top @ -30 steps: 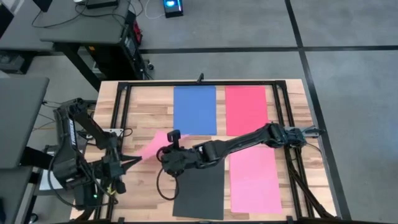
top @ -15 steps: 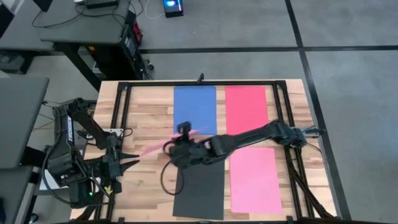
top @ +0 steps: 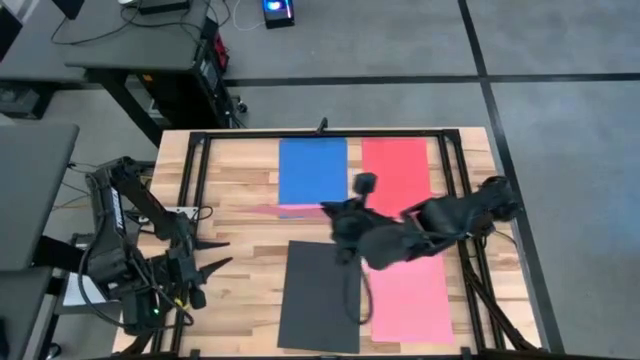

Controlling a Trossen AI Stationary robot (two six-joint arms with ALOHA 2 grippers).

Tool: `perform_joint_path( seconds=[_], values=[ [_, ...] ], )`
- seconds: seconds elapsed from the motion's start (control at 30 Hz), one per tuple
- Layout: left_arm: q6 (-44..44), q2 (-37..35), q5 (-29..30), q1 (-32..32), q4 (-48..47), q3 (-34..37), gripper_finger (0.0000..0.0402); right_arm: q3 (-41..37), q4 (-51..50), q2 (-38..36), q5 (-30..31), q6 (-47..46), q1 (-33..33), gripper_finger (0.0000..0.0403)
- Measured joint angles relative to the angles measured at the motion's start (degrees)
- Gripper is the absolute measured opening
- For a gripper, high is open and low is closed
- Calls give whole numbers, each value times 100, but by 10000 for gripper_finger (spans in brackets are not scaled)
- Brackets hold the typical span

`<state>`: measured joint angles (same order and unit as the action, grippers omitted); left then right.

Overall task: Organize paper
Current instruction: Stack the pink paper on top of the pink paper

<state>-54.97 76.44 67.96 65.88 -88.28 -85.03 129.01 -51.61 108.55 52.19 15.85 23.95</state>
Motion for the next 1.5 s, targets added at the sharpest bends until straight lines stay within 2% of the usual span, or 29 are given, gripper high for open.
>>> perform_joint_path(
  seconds=[0.17,0.23,0.33,0.57,0.73,0.83,0.93,1.03,1.13,1.2,1.3,1.37,1.5],
  values=[
    [306,4,570,111,907,536,131,-13,-739,-467,602,-674,447,0],
    [33,-1,968,270,986,789,131,-9,-906,-666,660,-1051,579,0],
    [-808,-7,1573,364,960,1422,131,0,-1104,-872,697,-1406,769,0],
    [-3286,-377,2123,189,951,3124,131,-9,-1083,-931,748,-1431,885,0],
    [-4433,-766,2045,303,970,3864,131,-9,-1005,-936,753,-1400,750,0],
    [-4601,-958,1074,444,1262,4011,131,-9,-967,-935,753,-1383,683,0],
    [-3869,-1202,-164,231,2227,4248,131,-9,-912,-935,751,-1281,660,0],
    [-2213,-1465,-1094,-326,3974,4648,131,-9,-899,-935,749,-1278,664,0],
    [423,-1658,-2033,-1123,6639,5195,131,-9,-899,-935,743,-1278,666,0],
    [2382,-1648,-2946,-1688,8793,5591,131,-9,-888,-935,735,-1277,713,0],
    [4432,-1527,-3906,-2348,11493,6047,131,-9,-874,-944,737,-1259,815,0],
    [5099,-1459,-4155,-2748,12348,6238,131,-9,-868,-968,760,-1263,896,0],
    [5428,-1457,-4262,-3670,12607,6400,135,-9,-834,-1048,781,-1280,1047,0]
  ],
)
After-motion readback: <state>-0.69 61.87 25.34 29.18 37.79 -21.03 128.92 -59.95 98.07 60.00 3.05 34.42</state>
